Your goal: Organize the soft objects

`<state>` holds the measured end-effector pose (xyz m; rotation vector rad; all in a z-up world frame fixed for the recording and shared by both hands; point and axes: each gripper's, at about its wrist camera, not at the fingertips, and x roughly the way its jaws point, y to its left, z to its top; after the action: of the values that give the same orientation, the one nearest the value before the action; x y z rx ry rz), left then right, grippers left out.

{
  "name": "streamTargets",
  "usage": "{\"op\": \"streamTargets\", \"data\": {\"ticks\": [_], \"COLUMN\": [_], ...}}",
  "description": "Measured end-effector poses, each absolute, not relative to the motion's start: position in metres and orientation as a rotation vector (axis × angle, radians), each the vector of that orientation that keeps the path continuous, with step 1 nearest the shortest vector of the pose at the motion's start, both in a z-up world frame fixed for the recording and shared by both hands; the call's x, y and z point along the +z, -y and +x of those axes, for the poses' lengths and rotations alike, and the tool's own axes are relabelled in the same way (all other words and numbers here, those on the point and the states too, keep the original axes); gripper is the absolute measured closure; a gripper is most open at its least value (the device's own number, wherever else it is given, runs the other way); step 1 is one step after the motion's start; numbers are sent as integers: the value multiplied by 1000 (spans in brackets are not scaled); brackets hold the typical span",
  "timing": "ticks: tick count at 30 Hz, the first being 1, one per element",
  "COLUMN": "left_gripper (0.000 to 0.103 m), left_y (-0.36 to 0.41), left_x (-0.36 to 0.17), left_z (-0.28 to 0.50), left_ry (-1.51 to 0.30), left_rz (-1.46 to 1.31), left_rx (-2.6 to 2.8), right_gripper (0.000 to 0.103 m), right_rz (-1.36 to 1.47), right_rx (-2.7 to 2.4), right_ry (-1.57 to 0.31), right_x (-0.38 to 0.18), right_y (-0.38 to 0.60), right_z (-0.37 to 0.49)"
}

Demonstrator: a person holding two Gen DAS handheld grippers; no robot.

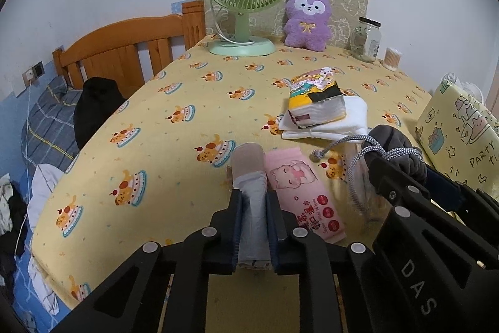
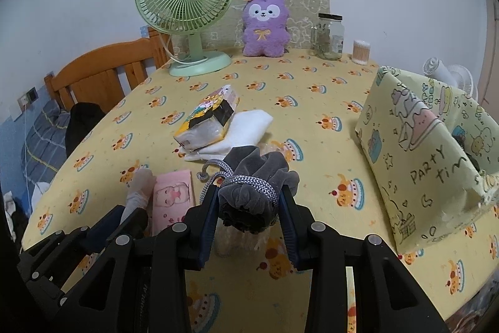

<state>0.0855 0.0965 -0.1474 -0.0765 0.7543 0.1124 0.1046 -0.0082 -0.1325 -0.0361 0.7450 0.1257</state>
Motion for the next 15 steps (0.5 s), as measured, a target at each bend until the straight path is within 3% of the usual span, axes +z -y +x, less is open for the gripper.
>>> {"op": "streamTargets", "data": {"ticks": [15], "left_gripper": [90], "left_y": [-86], "left_x": [-122], "left_z": [73], "left_ry": [-698], "left_rz": [-67], "left_rx": [105], "right_gripper": [62], "right_rz": [-2], "right_rx": [134], "right_ry": [-697], "right_x": [-106], "right_y": [20], "right_z": [89]}}
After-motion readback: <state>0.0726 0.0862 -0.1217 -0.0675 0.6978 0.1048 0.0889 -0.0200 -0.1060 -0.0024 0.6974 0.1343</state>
